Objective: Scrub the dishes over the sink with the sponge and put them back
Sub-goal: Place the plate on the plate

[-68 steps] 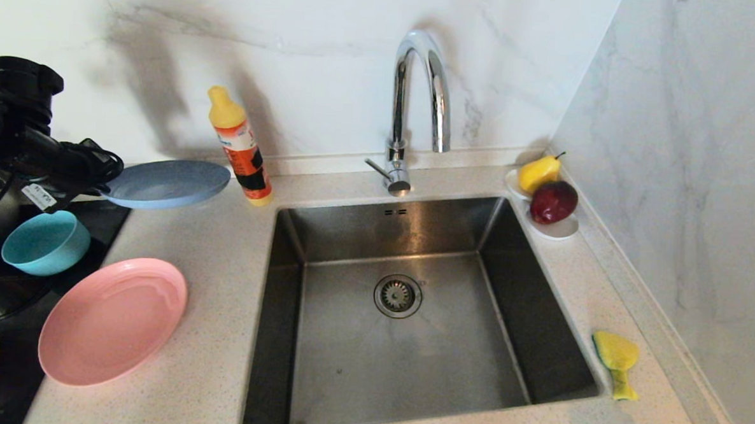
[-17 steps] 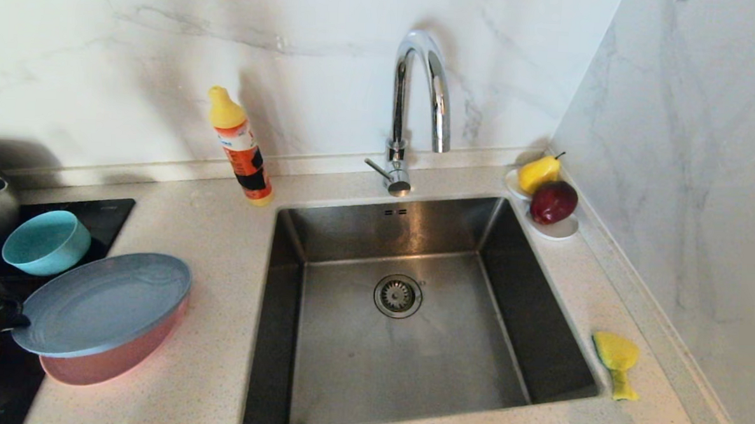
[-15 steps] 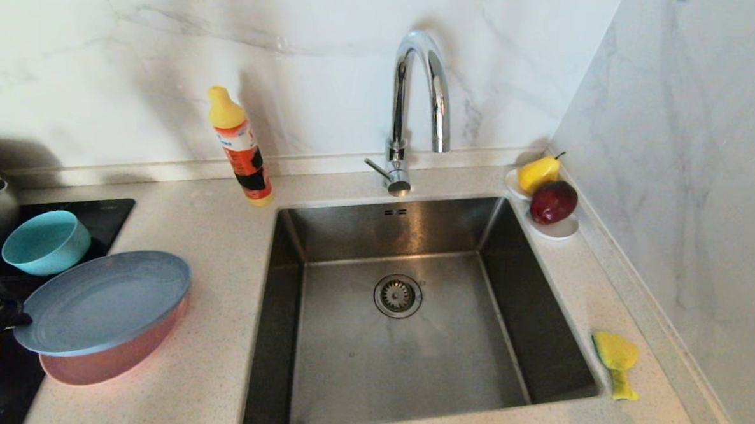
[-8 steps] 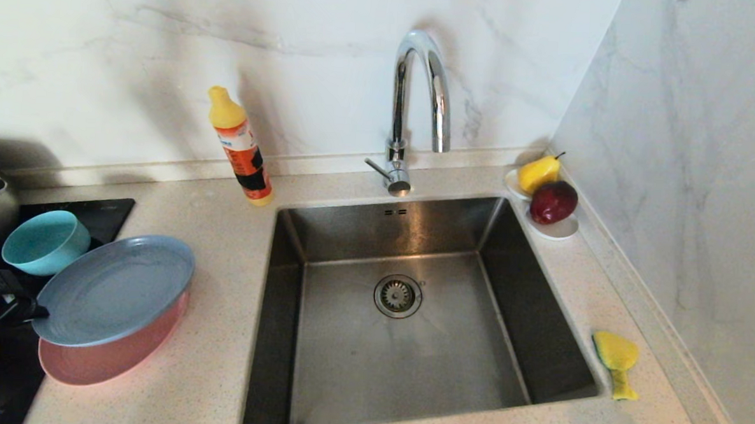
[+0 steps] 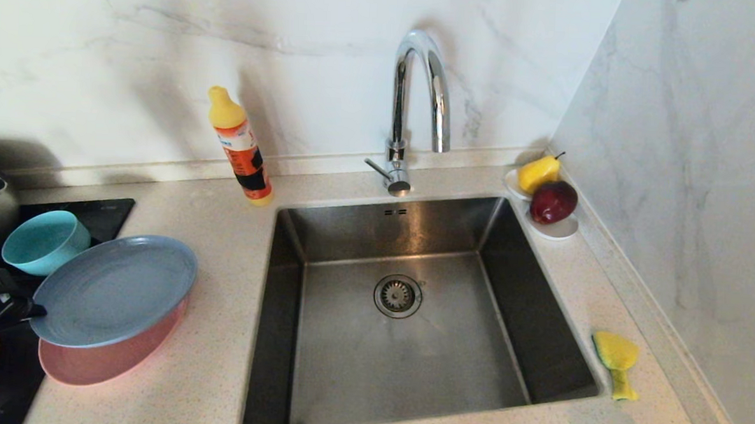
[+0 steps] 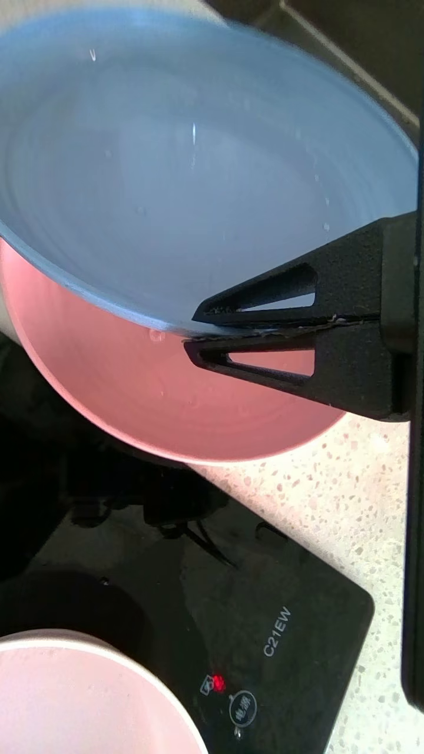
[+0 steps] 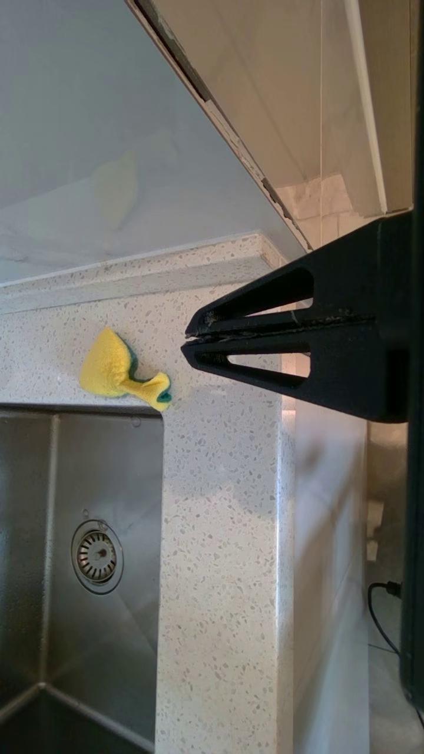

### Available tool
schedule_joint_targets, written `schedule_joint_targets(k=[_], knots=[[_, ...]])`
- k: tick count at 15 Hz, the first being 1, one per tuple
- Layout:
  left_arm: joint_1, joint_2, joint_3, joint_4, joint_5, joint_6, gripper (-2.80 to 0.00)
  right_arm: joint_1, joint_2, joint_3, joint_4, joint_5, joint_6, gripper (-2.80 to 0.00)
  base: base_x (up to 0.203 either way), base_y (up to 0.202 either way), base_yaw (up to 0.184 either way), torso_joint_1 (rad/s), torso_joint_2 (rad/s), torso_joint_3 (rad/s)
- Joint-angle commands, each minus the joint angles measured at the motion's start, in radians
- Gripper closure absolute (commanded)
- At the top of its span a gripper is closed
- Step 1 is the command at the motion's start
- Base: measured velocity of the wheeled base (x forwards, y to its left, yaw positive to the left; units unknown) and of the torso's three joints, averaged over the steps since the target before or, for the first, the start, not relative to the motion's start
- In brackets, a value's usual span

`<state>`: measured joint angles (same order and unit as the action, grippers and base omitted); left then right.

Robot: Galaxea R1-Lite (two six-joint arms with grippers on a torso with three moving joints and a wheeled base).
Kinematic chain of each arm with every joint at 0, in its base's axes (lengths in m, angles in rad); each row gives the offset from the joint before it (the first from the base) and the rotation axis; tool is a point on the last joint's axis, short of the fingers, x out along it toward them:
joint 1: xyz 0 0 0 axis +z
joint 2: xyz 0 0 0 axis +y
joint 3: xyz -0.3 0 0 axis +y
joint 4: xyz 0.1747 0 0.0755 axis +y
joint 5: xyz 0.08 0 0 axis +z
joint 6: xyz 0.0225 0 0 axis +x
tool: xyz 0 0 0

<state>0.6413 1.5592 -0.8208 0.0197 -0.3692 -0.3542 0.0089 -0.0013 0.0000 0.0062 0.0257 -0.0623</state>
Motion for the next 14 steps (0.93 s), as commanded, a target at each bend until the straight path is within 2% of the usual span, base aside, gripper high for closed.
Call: schedule_joint_targets(k=[1,5,14], knots=[[0.009,-0.047,-0.012,0.017,-0.001,-0.002,0.00,0.000,-0.001,0.000,0.000,0.000,-0.001,0.00,0.000,0.000,0.000,0.000,0.00,0.000],[0.022,-0.068,0.001,0.081,0.002,0.024,0.00,0.000,-0.002,0.000,0.000,0.000,-0.001,0.00,0.000,0.000,0.000,0.000,0.00,0.000],[0.045,0.006,0.042,0.066,0.006,0.057,0.00,0.000,-0.002,0.000,0.000,0.000,-0.001,0.00,0.000,0.000,0.000,0.000,0.00,0.000]])
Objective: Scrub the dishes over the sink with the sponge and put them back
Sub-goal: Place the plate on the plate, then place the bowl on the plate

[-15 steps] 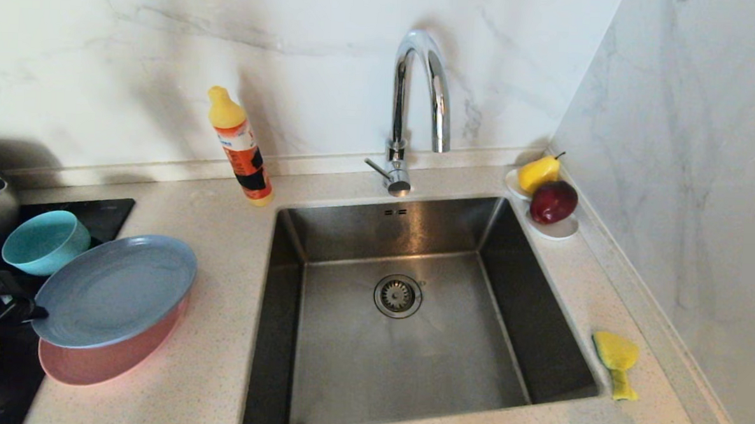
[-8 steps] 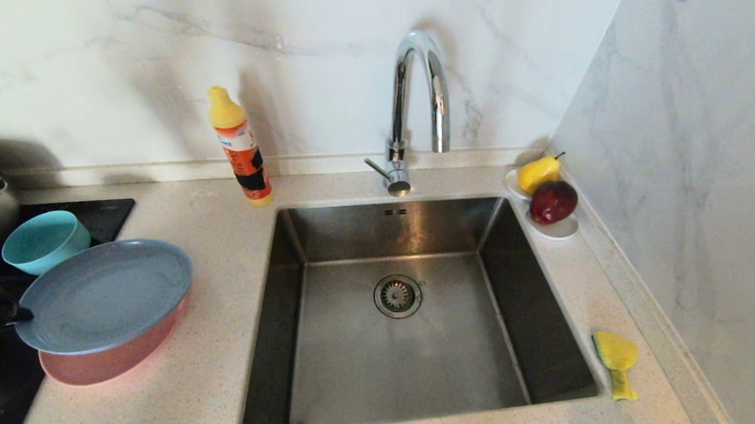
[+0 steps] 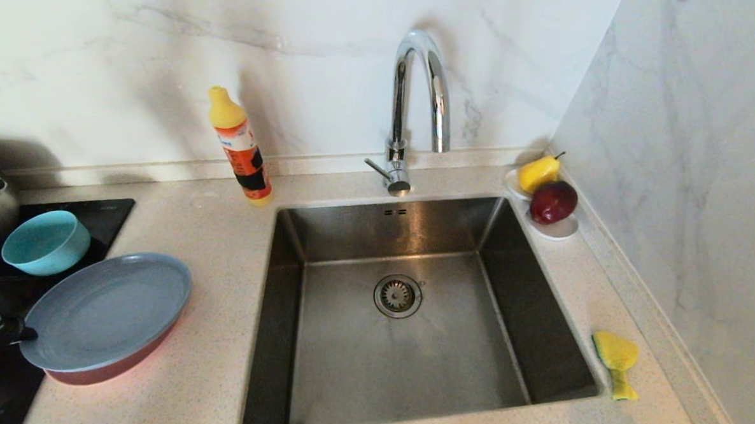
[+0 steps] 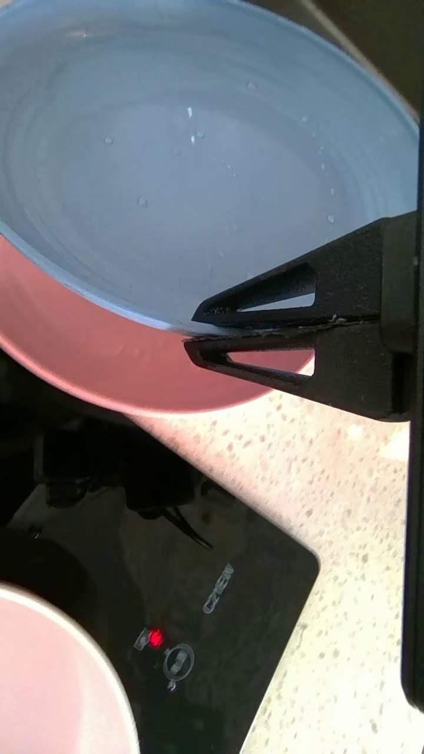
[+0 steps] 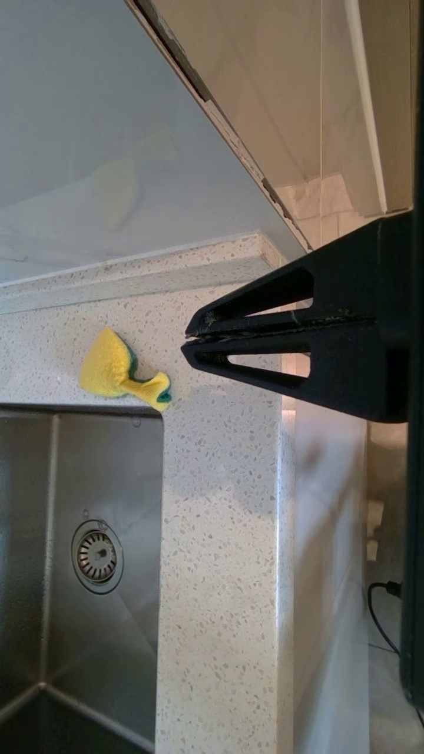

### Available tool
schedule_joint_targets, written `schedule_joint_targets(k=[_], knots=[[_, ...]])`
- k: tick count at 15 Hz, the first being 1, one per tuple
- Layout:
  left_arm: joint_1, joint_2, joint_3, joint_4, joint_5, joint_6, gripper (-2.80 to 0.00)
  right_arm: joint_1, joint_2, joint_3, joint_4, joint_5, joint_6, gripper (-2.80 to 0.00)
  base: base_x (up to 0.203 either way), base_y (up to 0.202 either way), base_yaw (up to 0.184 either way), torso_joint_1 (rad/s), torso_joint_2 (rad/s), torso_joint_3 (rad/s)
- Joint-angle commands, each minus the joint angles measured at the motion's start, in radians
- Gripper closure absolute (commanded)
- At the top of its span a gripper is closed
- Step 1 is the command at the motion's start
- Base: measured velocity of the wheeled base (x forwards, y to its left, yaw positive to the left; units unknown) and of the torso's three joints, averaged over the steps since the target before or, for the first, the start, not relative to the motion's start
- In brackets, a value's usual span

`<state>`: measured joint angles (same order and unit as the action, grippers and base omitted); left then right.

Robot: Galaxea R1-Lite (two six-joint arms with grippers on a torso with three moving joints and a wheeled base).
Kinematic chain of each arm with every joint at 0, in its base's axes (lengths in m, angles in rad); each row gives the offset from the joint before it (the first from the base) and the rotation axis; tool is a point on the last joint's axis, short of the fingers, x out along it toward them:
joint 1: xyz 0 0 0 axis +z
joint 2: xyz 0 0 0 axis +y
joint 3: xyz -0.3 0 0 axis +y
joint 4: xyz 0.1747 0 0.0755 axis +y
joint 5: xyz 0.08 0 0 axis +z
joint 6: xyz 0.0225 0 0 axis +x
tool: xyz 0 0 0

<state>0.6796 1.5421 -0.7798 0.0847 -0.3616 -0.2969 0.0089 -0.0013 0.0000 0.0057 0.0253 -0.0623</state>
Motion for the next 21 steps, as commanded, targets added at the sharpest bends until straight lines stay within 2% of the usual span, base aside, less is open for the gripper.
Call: schedule_joint_targets(k=[1,4,5,10,13,14,19,21], knots=[[0.008,0.028,0.001,0.001,-0.002,0.004,0.00,0.000,-0.001,0.000,0.000,0.001,-0.001,0.00,0.000,0.000,0.000,0.000,0.00,0.000],[0.011,0.035,0.002,0.000,-0.002,0.009,0.00,0.000,0.000,0.000,0.000,0.001,-0.001,0.00,0.000,0.000,0.000,0.000,0.00,0.000],[0.012,0.035,0.002,0.000,-0.002,0.011,-2.80,0.000,-0.002,0.000,0.000,0.001,-0.001,0.00,0.000,0.000,0.000,0.000,0.00,0.000],[0.018,0.008,-0.016,0.000,-0.014,0.003,-2.80,0.000,0.000,0.000,0.000,0.001,-0.001,0.00,0.000,0.000,0.000,0.000,0.00,0.000],[0.018,-0.039,-0.076,0.022,-0.016,-0.018,-2.80,0.000,-0.002,0.000,0.000,0.001,-0.001,0.00,0.000,0.000,0.000,0.000,0.00,0.000],[0.018,-0.054,-0.101,0.040,-0.016,-0.020,0.00,0.000,-0.002,0.000,0.000,0.001,-0.001,0.00,0.000,0.000,0.000,0.000,0.00,0.000],[0.017,-0.054,-0.308,0.182,-0.009,-0.011,0.00,0.000,-0.002,0.000,0.000,0.001,-0.001,0.00,0.000,0.000,0.000,0.000,0.00,0.000],[0.017,-0.014,-0.409,0.223,0.016,-0.007,0.00,0.000,-0.002,0.000,0.000,0.001,-0.001,0.00,0.000,0.000,0.000,0.000,0.00,0.000]])
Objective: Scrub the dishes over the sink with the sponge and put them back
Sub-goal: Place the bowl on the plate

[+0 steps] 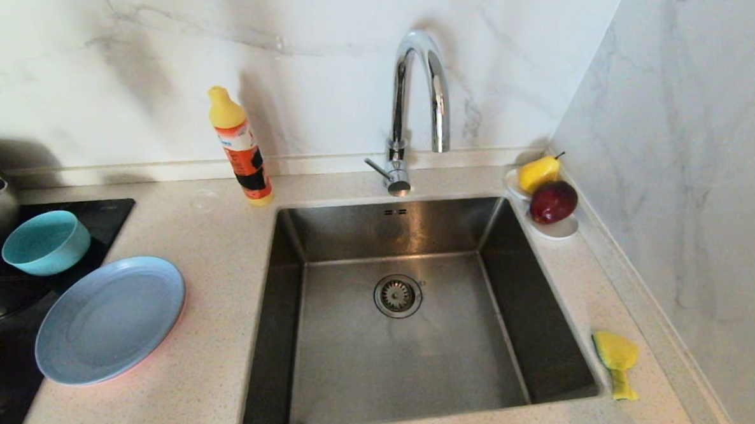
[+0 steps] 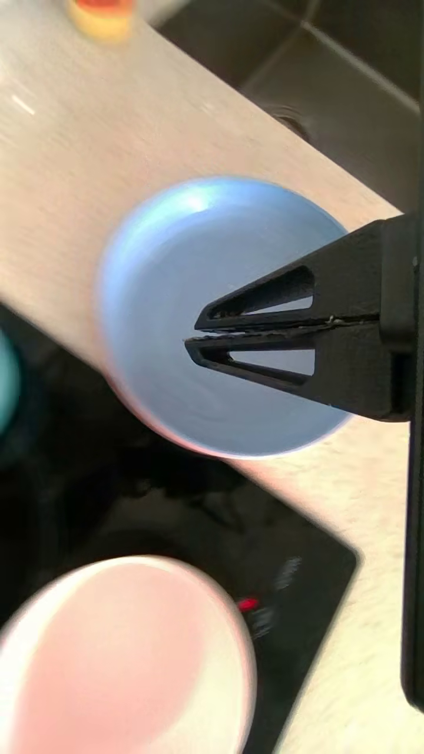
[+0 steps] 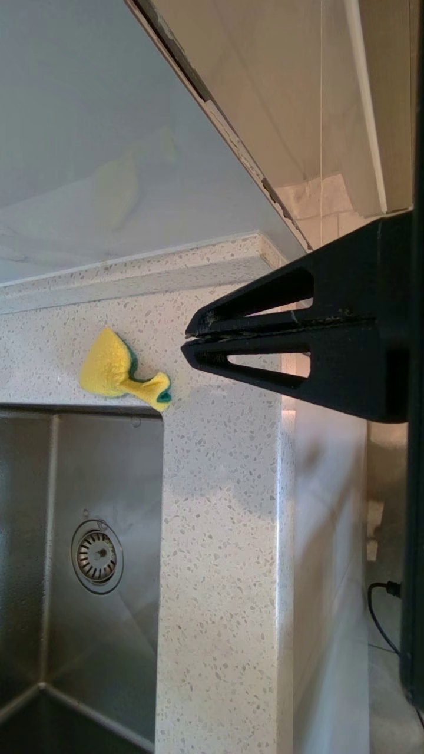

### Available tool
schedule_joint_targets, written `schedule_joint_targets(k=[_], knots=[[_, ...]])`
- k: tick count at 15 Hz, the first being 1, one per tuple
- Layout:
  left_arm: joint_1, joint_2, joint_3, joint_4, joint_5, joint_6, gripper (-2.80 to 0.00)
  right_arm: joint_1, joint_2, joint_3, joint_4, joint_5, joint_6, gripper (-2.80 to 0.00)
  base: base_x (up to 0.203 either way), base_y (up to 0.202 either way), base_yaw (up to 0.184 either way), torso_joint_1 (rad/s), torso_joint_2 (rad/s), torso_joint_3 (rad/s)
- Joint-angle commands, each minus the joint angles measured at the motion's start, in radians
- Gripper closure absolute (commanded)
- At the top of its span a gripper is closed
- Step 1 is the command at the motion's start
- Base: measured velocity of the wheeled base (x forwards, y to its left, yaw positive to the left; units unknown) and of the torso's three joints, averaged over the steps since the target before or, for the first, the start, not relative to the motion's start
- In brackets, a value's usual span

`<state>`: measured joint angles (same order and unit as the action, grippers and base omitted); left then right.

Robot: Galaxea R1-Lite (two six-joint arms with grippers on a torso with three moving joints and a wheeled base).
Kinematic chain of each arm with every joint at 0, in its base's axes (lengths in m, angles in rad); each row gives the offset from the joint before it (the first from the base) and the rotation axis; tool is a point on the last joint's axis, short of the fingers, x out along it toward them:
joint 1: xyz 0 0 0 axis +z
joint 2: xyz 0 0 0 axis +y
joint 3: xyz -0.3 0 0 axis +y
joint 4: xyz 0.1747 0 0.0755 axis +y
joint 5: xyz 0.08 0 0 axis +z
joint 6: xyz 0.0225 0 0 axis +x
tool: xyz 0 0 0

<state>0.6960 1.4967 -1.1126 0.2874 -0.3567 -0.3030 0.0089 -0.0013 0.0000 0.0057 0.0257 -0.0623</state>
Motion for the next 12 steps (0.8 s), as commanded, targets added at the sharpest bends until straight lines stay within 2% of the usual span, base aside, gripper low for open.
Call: schedule_joint_targets(k=[1,3,5,6,8,12], knots=[[0.000,0.072,-0.137,0.065,0.041,0.002,0.00,0.000,0.000,0.000,0.000,0.000,-0.001,0.00,0.000,0.000,0.000,0.000,0.00,0.000],[0.001,0.157,-0.237,0.191,0.092,0.032,0.00,0.000,0.000,0.000,0.000,0.000,-0.001,0.00,0.000,0.000,0.000,0.000,0.00,0.000],[0.010,0.195,-0.244,0.244,0.161,0.162,0.00,0.000,-0.002,0.000,0.000,0.000,-0.001,0.00,0.000,0.000,0.000,0.000,0.00,0.000],[0.015,0.215,-0.235,0.246,0.193,0.207,-2.80,0.000,0.000,0.000,0.000,0.000,-0.001,0.00,0.000,0.000,0.000,0.000,0.00,0.000],[0.031,0.249,-0.231,0.248,0.208,0.252,-2.80,0.000,0.000,0.000,0.000,0.000,-0.001,0.00,0.000,0.000,0.000,0.000,0.00,0.000],[0.046,0.321,-0.229,0.248,0.207,0.263,-2.80,0.000,0.000,0.000,0.000,0.000,-0.001,0.00,0.000,0.000,0.000,0.000,0.00,0.000]])
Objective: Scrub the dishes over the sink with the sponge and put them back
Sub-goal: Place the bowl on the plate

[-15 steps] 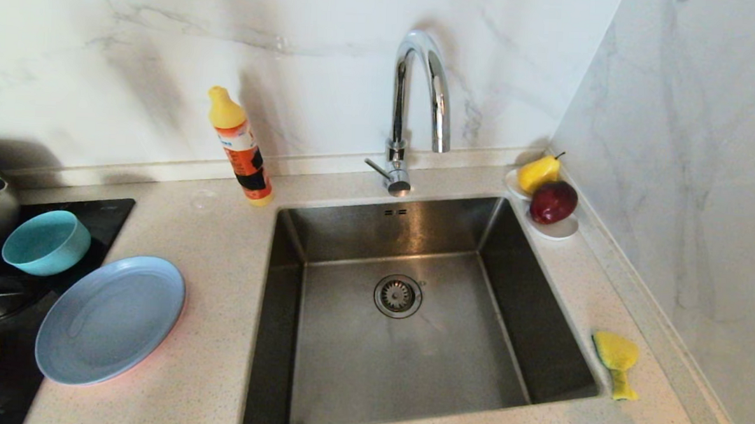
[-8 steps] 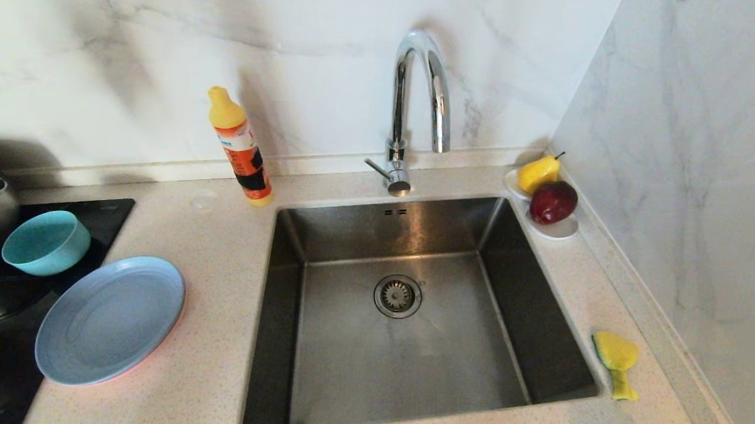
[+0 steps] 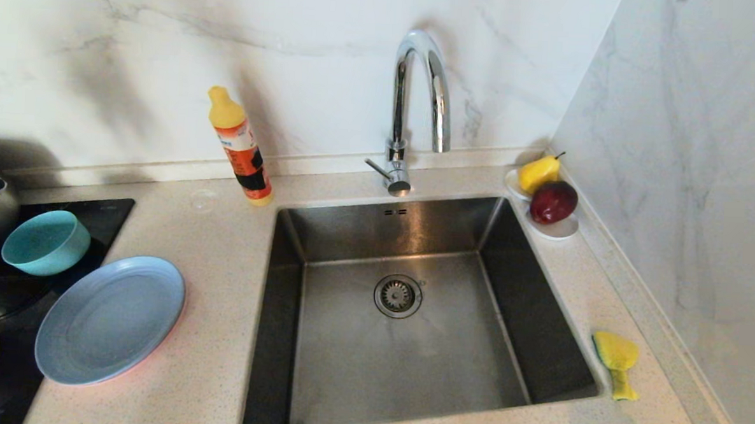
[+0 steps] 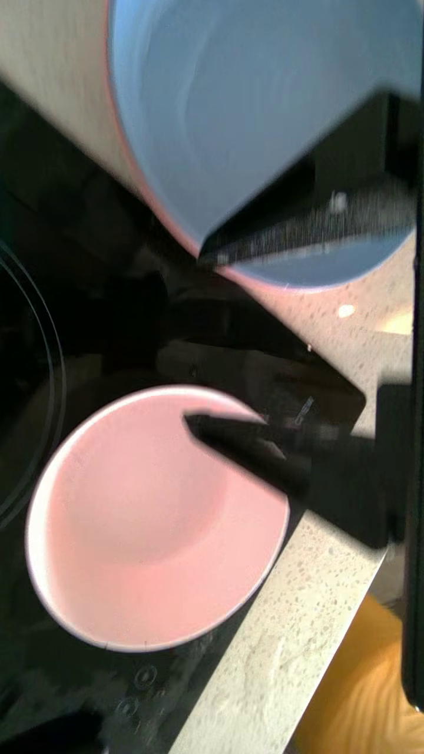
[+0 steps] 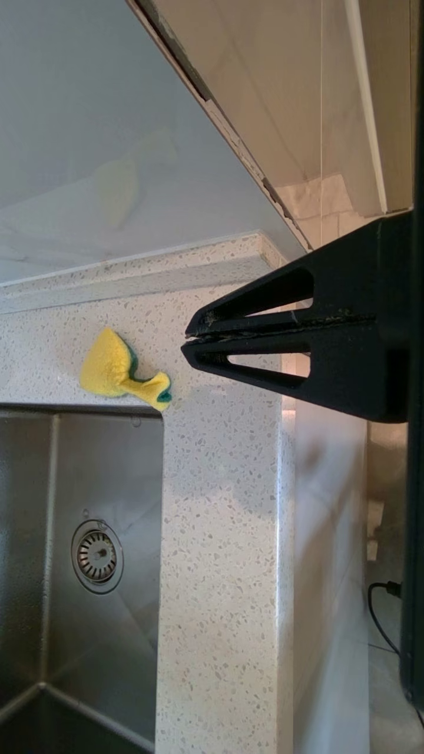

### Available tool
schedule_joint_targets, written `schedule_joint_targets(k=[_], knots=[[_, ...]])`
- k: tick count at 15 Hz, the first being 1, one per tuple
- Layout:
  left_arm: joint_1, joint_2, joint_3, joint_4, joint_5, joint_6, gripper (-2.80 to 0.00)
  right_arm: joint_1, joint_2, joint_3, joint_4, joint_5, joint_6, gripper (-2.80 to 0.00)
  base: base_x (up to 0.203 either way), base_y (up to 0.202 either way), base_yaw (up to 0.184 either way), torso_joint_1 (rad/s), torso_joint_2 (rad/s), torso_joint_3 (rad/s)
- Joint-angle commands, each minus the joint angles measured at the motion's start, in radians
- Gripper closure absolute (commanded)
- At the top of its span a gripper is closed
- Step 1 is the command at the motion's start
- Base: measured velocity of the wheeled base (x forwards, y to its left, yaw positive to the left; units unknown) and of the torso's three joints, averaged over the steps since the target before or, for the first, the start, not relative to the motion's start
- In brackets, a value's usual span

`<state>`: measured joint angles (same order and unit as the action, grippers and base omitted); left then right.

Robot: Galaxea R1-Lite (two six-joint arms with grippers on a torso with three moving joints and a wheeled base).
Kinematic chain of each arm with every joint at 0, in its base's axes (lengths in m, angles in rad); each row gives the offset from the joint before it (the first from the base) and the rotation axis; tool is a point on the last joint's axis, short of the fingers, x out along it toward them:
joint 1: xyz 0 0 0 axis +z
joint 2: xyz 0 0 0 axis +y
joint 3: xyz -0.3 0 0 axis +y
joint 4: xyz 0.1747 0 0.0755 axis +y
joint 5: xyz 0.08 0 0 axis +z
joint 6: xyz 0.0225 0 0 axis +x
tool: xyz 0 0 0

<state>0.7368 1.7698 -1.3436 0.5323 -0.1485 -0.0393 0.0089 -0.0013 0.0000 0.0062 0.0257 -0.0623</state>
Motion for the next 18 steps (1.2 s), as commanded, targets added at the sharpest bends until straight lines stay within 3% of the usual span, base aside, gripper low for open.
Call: schedule_joint_targets(k=[1,16,17,18], knots=[[0.006,0.058,0.010,0.003,-0.002,0.000,-2.80,0.000,-0.002,0.000,0.000,0.000,-0.001,0.00,0.000,0.000,0.000,0.000,0.00,0.000],[0.014,0.172,0.054,-0.015,-0.020,0.001,-2.80,0.000,-0.002,0.000,0.000,0.000,-0.001,0.00,0.000,0.000,0.000,0.000,0.00,0.000],[0.018,0.175,0.054,-0.015,-0.020,0.001,0.00,0.000,-0.002,0.000,0.000,0.000,-0.001,0.00,0.000,0.000,0.000,0.000,0.00,0.000],[0.023,0.178,0.050,-0.016,-0.020,0.001,0.00,0.000,-0.002,0.000,0.000,0.000,-0.001,0.00,0.000,0.000,0.000,0.000,0.00,0.000]])
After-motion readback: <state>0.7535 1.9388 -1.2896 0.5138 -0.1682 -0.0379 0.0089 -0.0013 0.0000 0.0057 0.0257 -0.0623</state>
